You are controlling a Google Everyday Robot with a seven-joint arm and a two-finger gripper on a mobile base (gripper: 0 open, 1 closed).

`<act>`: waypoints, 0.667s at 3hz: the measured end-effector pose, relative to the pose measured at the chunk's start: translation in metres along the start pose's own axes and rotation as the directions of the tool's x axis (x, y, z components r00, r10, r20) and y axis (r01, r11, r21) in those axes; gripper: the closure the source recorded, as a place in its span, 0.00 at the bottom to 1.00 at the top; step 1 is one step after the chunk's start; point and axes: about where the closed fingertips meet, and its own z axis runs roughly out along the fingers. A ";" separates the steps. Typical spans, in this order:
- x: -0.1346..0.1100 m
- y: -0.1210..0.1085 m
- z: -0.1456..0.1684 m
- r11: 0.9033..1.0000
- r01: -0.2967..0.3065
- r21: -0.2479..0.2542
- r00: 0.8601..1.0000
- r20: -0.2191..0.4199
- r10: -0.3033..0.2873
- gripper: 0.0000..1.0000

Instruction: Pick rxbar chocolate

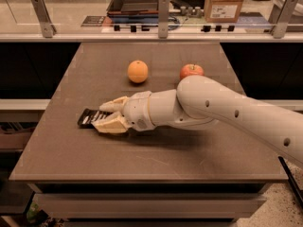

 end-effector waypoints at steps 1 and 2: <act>0.000 0.000 0.000 1.000 0.000 0.000 1.000 0.000 0.000 1.00; -0.007 -0.002 -0.001 1.000 0.017 -0.002 1.000 0.001 -0.017 1.00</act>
Offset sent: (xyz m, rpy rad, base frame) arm 0.0055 -0.0021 0.0146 -0.0032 -0.0327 0.0106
